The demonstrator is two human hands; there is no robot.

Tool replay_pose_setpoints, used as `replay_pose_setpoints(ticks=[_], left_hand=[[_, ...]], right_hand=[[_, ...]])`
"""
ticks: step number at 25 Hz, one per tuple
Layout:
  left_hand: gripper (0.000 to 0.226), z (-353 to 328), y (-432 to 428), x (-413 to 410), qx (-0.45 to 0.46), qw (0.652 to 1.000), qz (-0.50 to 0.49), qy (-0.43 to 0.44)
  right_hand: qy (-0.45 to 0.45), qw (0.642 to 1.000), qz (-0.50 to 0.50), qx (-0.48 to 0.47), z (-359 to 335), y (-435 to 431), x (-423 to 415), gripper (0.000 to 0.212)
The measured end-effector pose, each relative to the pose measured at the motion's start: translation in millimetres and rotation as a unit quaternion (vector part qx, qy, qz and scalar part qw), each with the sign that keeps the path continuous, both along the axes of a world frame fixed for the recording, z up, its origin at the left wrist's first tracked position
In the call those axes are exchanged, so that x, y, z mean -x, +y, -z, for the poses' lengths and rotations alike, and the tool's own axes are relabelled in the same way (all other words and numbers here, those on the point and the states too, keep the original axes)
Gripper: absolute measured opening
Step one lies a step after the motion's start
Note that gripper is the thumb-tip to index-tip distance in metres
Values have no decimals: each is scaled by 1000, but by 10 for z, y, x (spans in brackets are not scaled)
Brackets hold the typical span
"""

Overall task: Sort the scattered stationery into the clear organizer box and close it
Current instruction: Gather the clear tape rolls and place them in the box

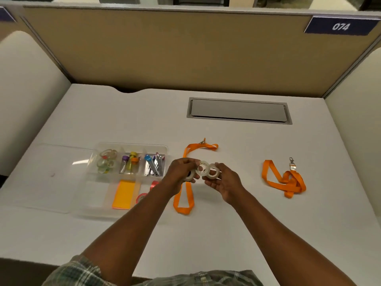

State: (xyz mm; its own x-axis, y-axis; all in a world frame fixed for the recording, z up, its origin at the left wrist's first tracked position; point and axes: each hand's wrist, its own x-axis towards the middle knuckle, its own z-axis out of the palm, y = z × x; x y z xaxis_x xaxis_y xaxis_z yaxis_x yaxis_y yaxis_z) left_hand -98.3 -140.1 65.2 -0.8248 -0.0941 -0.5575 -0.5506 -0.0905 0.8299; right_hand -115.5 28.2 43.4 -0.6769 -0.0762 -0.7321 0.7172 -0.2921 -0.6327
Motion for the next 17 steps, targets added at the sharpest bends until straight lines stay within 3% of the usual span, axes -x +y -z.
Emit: replay_pose_setpoints(ticks=[4, 10, 17], left_hand=[[12, -24, -860, -224, -6, 992, -125, -9], [10, -1, -2047, -565, -17, 938, -344, -30], [8, 48, -2669, -547, 54, 934, -351, -23]], right_hand=[[9, 998, -69, -3, -67, -766, -34, 20], [13, 988, -151, 37, -206, -1943, -105, 19], [30, 981, -193, 17, -331, -2867, -55, 13]])
